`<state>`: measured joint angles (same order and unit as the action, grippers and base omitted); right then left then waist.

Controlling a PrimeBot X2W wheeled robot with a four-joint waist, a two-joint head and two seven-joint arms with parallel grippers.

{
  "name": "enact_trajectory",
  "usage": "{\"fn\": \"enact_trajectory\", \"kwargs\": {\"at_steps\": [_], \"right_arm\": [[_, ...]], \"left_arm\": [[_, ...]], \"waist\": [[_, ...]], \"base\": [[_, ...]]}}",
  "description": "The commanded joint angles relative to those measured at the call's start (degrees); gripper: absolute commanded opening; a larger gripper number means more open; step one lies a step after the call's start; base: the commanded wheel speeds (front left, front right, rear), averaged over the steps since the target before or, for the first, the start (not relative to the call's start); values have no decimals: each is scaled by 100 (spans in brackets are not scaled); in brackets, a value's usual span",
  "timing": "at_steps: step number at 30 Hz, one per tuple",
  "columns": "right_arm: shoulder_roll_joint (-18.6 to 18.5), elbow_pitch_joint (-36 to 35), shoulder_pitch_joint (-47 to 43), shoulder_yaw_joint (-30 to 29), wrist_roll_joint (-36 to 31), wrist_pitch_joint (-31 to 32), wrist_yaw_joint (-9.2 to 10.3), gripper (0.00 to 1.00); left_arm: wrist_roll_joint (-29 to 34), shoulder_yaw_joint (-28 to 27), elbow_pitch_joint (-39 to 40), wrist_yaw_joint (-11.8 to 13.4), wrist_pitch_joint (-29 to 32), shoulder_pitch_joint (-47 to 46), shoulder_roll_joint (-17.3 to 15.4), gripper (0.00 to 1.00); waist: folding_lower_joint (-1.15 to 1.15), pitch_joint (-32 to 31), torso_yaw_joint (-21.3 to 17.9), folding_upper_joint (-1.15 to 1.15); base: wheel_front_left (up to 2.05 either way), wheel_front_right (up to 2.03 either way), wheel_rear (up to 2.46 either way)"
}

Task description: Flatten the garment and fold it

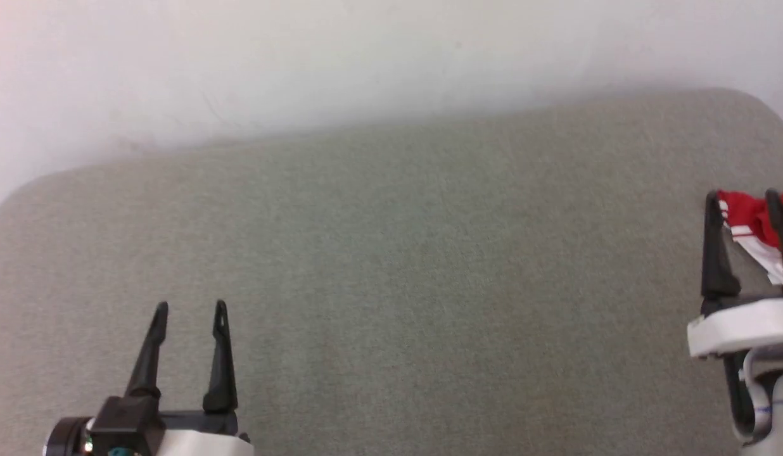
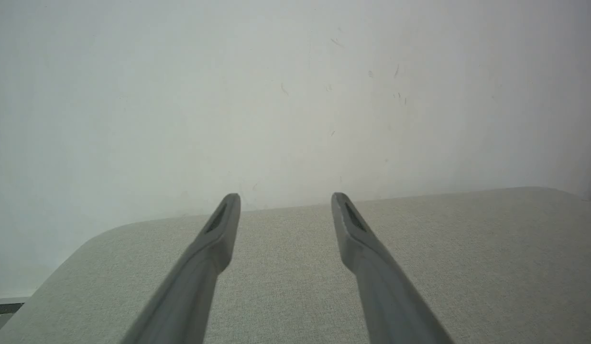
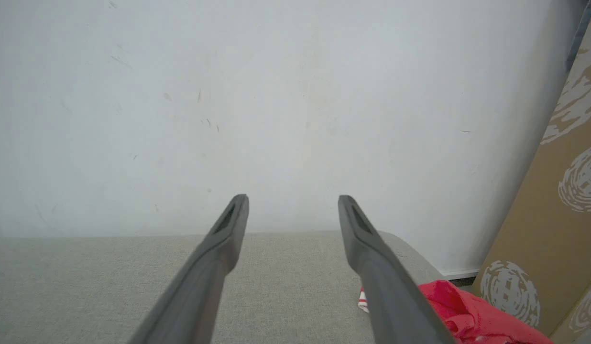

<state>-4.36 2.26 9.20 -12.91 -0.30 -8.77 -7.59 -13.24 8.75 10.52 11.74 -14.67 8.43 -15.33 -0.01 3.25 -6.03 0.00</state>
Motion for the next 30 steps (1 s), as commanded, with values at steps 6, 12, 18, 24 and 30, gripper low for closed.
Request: {"fn": "enact_trajectory", "kwargs": {"at_steps": [6,12,18,24,30], "right_arm": [[132,-58,-543,187,218,-3,10,100],[145,166,-876,309,390,-171,10,100],[147,628,-1027,432,695,-399,10,100],[147,998,-1110,526,964,-556,10,100],[147,1098,-1036,609,903,-607,10,100]], "left_arm": [[94,61,-214,44,-30,220,117,100],[105,27,-429,-22,-31,262,285,100],[149,2,-612,-141,-32,342,416,100],[179,-25,-715,-253,-32,417,578,100],[257,-143,-730,-381,-32,365,652,100]], "waist": [[1,-515,366,0],[1,-698,552,0],[1,-729,704,0],[1,-634,755,0],[1,-571,725,0]], "base": [[0,0,0],[0,0,0],[0,0,0],[0,0,0],[0,0,0]]}}
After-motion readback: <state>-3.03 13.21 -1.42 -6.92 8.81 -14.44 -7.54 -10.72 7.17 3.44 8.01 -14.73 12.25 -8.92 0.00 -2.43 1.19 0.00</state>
